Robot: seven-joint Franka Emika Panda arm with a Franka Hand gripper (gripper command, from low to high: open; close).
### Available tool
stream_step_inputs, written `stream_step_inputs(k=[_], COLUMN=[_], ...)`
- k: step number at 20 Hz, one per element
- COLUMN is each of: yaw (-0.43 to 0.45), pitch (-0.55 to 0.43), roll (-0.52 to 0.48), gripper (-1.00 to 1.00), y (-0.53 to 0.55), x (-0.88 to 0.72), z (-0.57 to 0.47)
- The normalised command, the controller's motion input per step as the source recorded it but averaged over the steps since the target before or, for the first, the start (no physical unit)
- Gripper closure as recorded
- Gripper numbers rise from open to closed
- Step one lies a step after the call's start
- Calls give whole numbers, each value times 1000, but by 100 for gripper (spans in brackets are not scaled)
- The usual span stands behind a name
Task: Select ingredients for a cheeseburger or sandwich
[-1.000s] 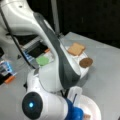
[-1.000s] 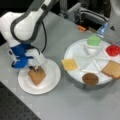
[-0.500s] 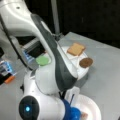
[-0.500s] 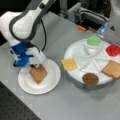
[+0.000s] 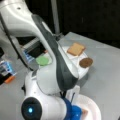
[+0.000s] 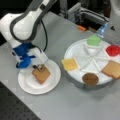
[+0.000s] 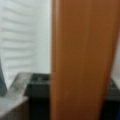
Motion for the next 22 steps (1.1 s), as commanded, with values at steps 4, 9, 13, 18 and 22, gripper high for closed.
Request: stream_step_inputs(k=[4,9,13,18,22], yaw=[14,31,39,42,51], pitch=[21,12,2,-7,10], roll=[205,200,188,164,126], gripper=[100,-100,-100,-100,-100], y=[-95,-114,-120,-119,-144], x=[209,216,230,229,219], z=[-36,-36,-52,-5,69])
